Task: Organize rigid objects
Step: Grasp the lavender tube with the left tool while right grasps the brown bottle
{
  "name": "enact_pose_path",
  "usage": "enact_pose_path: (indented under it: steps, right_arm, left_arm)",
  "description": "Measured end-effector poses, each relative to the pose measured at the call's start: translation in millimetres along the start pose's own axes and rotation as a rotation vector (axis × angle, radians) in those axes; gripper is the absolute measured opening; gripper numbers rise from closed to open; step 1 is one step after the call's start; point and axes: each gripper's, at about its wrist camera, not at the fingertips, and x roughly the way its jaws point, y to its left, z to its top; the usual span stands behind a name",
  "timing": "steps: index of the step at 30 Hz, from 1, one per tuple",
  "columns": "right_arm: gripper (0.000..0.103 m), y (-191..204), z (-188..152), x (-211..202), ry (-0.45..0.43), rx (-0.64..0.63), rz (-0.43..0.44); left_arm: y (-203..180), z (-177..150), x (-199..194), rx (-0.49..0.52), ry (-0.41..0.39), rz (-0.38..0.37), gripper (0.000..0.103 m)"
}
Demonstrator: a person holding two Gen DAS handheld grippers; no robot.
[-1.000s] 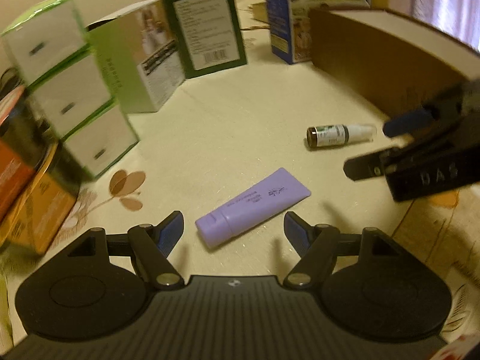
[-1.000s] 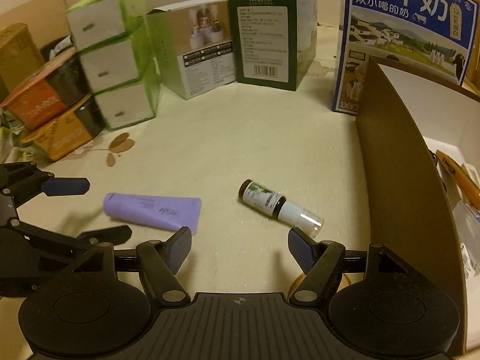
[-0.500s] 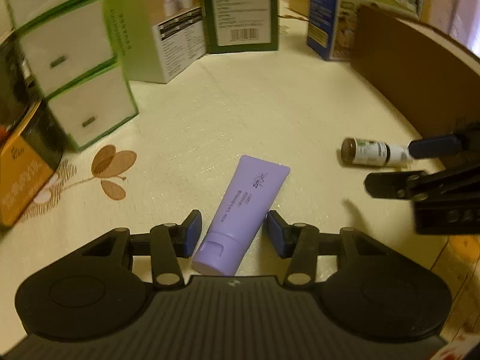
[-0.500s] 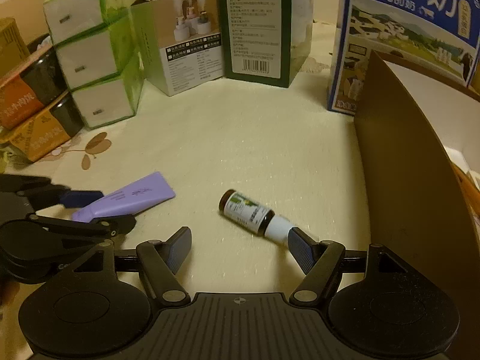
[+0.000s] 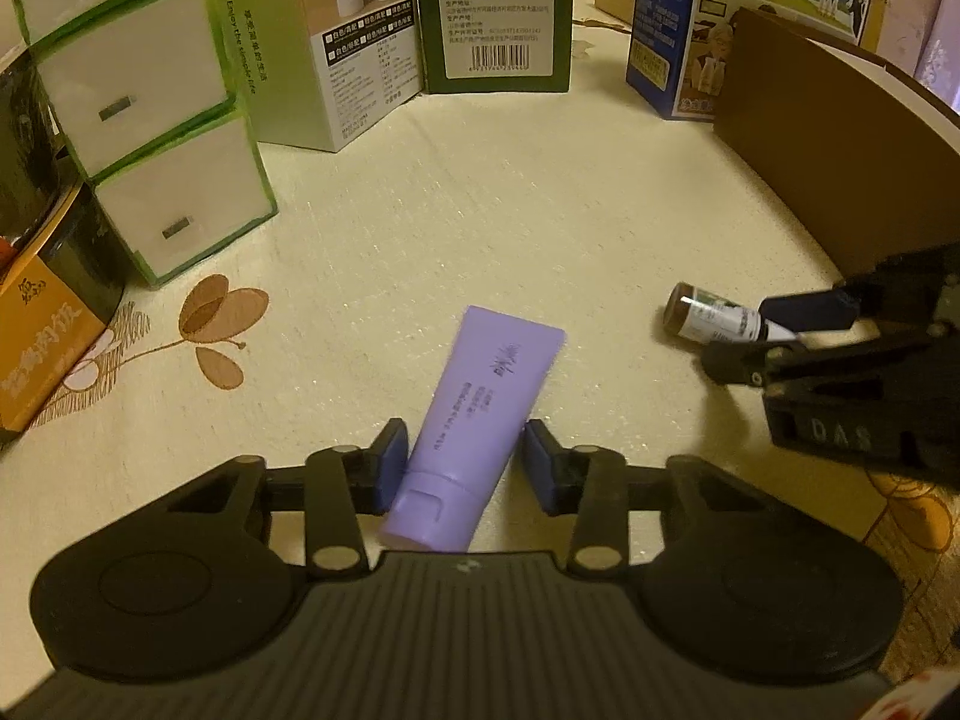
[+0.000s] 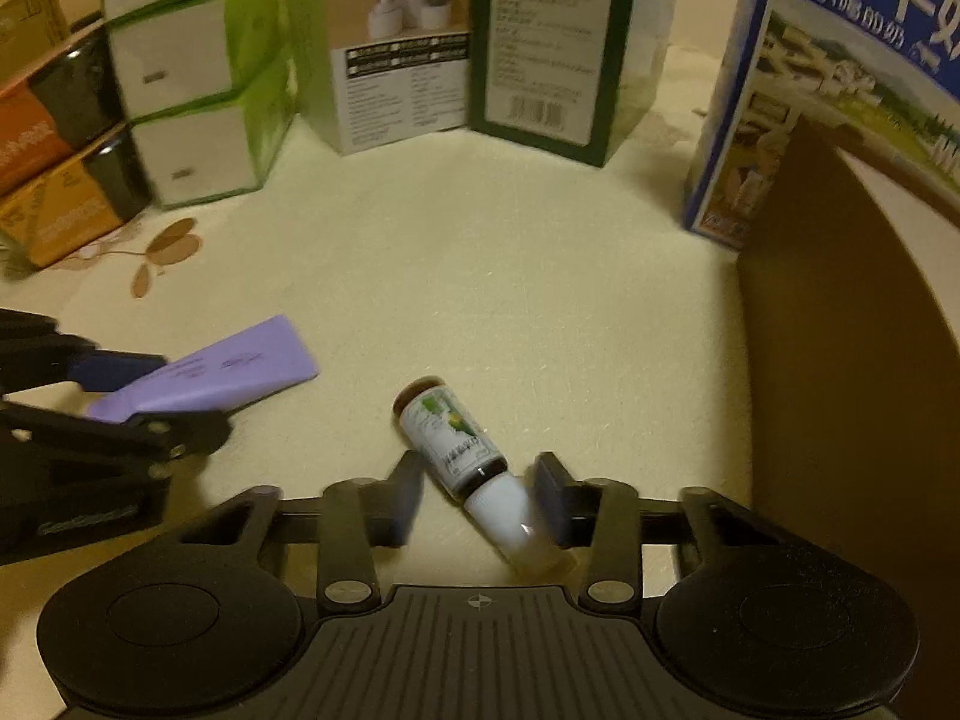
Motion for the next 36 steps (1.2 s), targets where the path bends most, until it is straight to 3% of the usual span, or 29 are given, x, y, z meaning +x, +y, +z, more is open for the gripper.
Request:
enact_pose_path:
  steps: [3, 11, 23, 28, 33, 36]
  right_arm:
    - [0.018, 3.4, -4.8, -6.8, 0.010, 0.009, 0.050]
    - [0.018, 17.6, -34.2, -33.0, 0.011, 0.046, 0.102]
    - [0.018, 36.0, -100.6, -91.9, 0.066, -0.021, 0.160]
    - [0.018, 37.5, -123.3, -110.0, 0.069, -0.027, 0.170]
    - [0.033, 37.1, -122.3, -107.4, 0.082, -0.022, 0.157]
    - [0.035, 35.5, -119.8, -107.0, 0.069, -0.004, 0.160]
  left_arm:
    - [-3.2, 0.6, -3.0, -0.024, 0.017, -0.017, 0.027]
    - [-18.0, -20.3, -25.9, -0.081, 0.037, -0.017, 0.027]
    - [-42.2, -101.2, -94.9, -0.101, 0.100, 0.043, 0.027]
    - [-48.1, -119.9, -113.1, -0.121, 0.129, 0.009, 0.027]
    - [-48.1, -119.3, -112.6, -0.116, 0.127, 0.001, 0.037]
    - [-44.5, -114.8, -109.1, -0.141, 0.131, -0.010, 0.037]
